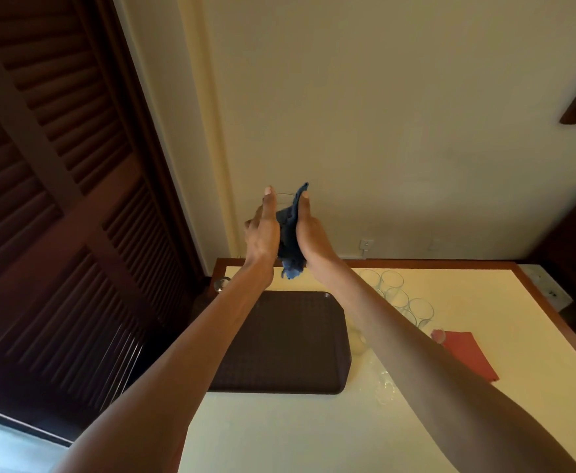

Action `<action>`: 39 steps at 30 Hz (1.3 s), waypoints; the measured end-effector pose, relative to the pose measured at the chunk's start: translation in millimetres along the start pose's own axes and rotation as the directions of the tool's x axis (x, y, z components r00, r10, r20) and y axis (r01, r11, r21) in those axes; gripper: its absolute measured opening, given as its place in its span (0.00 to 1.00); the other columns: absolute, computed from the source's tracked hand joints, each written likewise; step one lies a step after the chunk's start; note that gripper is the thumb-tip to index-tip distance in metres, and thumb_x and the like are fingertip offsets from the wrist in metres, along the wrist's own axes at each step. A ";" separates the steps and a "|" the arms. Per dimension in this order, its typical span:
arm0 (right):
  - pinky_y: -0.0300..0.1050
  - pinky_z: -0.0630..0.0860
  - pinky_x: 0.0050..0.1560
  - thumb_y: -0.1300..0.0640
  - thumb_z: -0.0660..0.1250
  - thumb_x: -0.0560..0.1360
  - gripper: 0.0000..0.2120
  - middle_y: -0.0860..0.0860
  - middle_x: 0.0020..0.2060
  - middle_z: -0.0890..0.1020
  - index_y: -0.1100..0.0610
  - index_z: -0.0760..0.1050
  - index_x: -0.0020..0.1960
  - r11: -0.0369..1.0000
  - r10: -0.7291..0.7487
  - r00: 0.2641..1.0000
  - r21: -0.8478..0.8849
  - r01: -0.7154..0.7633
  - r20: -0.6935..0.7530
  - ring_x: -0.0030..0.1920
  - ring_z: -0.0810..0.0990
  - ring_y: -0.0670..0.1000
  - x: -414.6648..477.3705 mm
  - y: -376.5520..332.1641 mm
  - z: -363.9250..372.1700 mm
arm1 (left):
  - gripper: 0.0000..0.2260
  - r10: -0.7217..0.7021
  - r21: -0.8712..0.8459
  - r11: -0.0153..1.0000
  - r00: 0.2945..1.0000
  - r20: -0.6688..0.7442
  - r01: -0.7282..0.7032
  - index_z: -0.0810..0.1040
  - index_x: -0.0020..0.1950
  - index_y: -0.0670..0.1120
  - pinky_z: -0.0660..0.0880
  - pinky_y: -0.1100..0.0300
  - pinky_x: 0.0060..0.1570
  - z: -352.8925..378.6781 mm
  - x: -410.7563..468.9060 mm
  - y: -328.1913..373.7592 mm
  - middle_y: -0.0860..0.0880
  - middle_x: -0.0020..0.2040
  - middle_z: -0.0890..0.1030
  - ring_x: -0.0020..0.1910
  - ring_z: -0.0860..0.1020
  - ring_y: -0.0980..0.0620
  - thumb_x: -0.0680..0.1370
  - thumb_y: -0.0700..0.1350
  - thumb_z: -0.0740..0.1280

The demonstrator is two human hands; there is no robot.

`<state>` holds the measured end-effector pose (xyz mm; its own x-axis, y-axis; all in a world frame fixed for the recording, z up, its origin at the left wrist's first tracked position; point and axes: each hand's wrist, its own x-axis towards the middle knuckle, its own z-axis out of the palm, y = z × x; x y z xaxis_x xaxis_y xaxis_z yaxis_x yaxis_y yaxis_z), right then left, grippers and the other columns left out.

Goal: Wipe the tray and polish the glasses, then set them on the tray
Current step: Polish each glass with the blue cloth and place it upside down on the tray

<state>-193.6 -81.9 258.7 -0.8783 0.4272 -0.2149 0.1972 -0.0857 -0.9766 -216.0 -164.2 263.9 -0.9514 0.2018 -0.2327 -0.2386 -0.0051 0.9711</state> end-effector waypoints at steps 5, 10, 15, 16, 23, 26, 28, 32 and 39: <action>0.50 0.79 0.52 0.36 0.45 0.83 0.33 0.57 0.48 0.84 0.58 0.79 0.54 0.990 -0.021 1.000 -0.138 0.019 -0.010 0.48 0.83 0.56 -10.9 8.9 9.6 | 0.30 0.080 0.066 0.995 0.993 -0.085 -0.075 0.67 0.73 0.55 0.70 0.42 0.72 -1.4 5.2 -0.2 0.47 0.72 0.65 0.73 0.67 0.45 0.79 0.73 0.57; 0.28 0.71 0.31 0.47 0.54 0.85 0.20 0.56 0.50 0.78 0.63 0.65 0.64 0.951 -0.231 0.973 -0.213 0.226 -0.002 0.43 0.79 0.51 -14.2 13.7 16.7 | 0.21 -0.028 -0.128 0.991 0.999 -0.032 0.023 0.78 0.55 0.44 0.78 0.61 0.39 -6.6 12.3 7.9 0.44 0.50 0.83 0.47 0.82 0.50 0.85 0.61 0.58; 0.35 0.78 0.37 0.44 0.56 0.84 0.21 0.55 0.50 0.81 0.61 0.65 0.65 0.921 -0.323 0.944 -0.251 0.297 -0.067 0.43 0.82 0.49 -5.3 0.2 14.7 | 0.23 -0.102 -0.205 0.972 0.992 0.070 0.115 0.82 0.57 0.45 0.82 0.50 0.50 -6.8 5.0 6.8 0.43 0.50 0.87 0.50 0.86 0.45 0.86 0.61 0.55; 0.33 0.76 0.34 0.42 0.54 0.84 0.23 0.53 0.47 0.81 0.61 0.67 0.64 0.932 -0.301 0.950 -0.237 0.274 -0.085 0.40 0.81 0.46 -4.1 -2.1 11.3 | 0.24 -0.109 -0.185 0.976 0.992 0.064 0.119 0.82 0.55 0.45 0.82 0.48 0.51 -6.6 3.3 7.2 0.44 0.49 0.87 0.49 0.85 0.44 0.86 0.61 0.55; 0.56 0.81 0.57 0.31 0.46 0.80 0.35 0.58 0.47 0.85 0.57 0.80 0.51 0.999 0.044 0.996 0.010 -0.043 -0.077 0.49 0.84 0.58 0.6 -4.7 17.5 | 0.36 -0.051 -0.040 0.998 0.998 -0.021 0.050 0.81 0.63 0.48 0.79 0.45 0.60 -2.8 -5.7 9.2 0.45 0.60 0.83 0.58 0.81 0.45 0.76 0.76 0.56; 0.54 0.81 0.55 0.33 0.45 0.82 0.34 0.57 0.45 0.85 0.57 0.79 0.47 0.996 0.079 0.996 -0.030 -0.080 -0.036 0.48 0.84 0.57 -6.9 -1.0 18.6 | 0.43 -0.027 0.034 0.999 0.997 -0.074 0.030 0.74 0.73 0.54 0.74 0.41 0.65 -6.6 -1.4 8.6 0.48 0.68 0.70 0.68 0.73 0.45 0.66 0.78 0.63; 0.45 0.78 0.46 0.37 0.44 0.84 0.32 0.57 0.46 0.83 0.60 0.78 0.53 0.990 0.013 1.000 -0.139 -0.015 -0.016 0.46 0.83 0.55 -17.3 3.0 20.0 | 0.35 -0.031 -0.017 0.999 0.999 -0.041 0.030 0.75 0.70 0.52 0.79 0.48 0.58 -9.1 -0.7 13.3 0.48 0.65 0.75 0.63 0.78 0.46 0.71 0.74 0.66; 0.28 0.72 0.31 0.46 0.52 0.86 0.20 0.54 0.47 0.79 0.63 0.66 0.64 0.953 -0.259 0.966 -0.166 0.254 -0.009 0.41 0.79 0.45 -24.4 15.5 23.5 | 0.13 -0.011 -0.119 0.993 1.000 -0.010 0.010 0.79 0.57 0.48 0.78 0.62 0.37 -14.8 5.7 13.7 0.45 0.52 0.84 0.49 0.83 0.49 0.84 0.57 0.64; 0.47 0.83 0.44 0.36 0.53 0.82 0.27 0.56 0.47 0.84 0.60 0.72 0.60 0.951 -0.297 0.949 -0.118 0.285 -0.103 0.44 0.85 0.54 -7.8 -9.9 13.1 | 0.22 -0.026 -0.178 0.983 0.998 0.051 0.035 0.83 0.59 0.47 0.82 0.50 0.50 -13.1 -6.3 18.0 0.47 0.48 0.88 0.52 0.85 0.44 0.85 0.62 0.58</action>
<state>-194.3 -96.1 269.9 -0.8474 0.5238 0.0873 -0.0114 0.1465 -0.9891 -216.9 -178.4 282.2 -0.9336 0.2520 -0.2549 -0.3025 -0.1725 0.9374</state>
